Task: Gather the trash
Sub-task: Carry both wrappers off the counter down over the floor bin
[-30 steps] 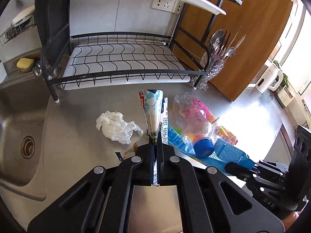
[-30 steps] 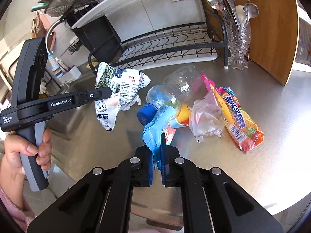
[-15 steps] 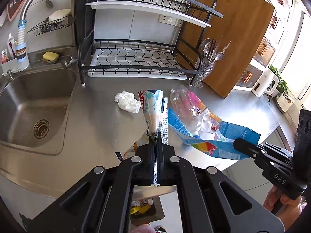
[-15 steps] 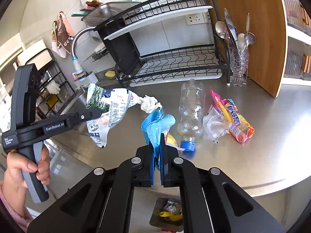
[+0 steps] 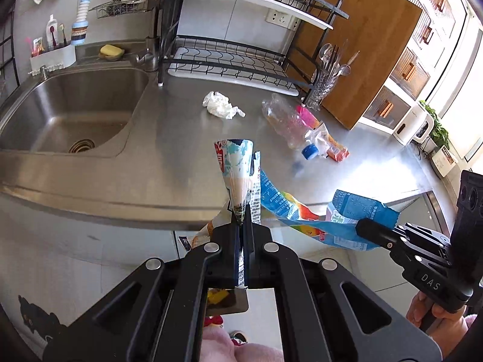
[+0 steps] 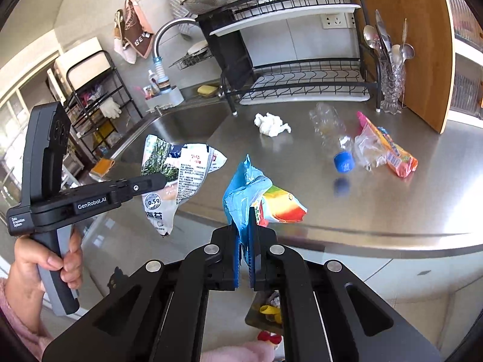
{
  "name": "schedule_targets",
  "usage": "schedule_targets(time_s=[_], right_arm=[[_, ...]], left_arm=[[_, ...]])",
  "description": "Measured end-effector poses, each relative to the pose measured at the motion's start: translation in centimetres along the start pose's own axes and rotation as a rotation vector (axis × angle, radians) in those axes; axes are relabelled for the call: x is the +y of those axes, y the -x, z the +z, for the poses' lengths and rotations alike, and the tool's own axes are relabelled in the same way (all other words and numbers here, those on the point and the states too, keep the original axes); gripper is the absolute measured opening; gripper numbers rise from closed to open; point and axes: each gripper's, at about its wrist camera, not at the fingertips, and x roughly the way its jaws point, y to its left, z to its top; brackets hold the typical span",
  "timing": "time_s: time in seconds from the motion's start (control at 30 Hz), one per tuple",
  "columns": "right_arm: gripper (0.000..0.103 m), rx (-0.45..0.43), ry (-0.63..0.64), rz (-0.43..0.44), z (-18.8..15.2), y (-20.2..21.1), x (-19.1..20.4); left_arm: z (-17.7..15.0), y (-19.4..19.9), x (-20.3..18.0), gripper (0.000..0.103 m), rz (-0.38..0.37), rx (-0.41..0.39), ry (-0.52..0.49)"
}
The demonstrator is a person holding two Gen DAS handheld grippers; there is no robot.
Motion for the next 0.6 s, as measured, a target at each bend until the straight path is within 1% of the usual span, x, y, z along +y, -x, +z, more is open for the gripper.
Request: schedule_targets(time_s=[0.13, 0.27, 0.4, 0.6], right_arm=[[0.006, 0.062, -0.008, 0.016, -3.0, -0.4, 0.5], [0.006, 0.136, -0.040, 0.019, -6.3, -1.4, 0.1], [0.006, 0.207, -0.086, 0.014, -9.2, -2.9, -1.0], [0.006, 0.311, -0.151, -0.007, -12.6, -6.8, -3.5]], left_arm=[[-3.3, -0.5, 0.6, 0.000, -0.003, 0.057, 0.019], [-6.6, -2.3, 1.2, 0.000, -0.008, 0.137, 0.036], [-9.5, -5.1, 1.8, 0.000, -0.012, 0.218, 0.053], [-13.1, -10.4, 3.4, 0.000, -0.015, 0.325, 0.081]])
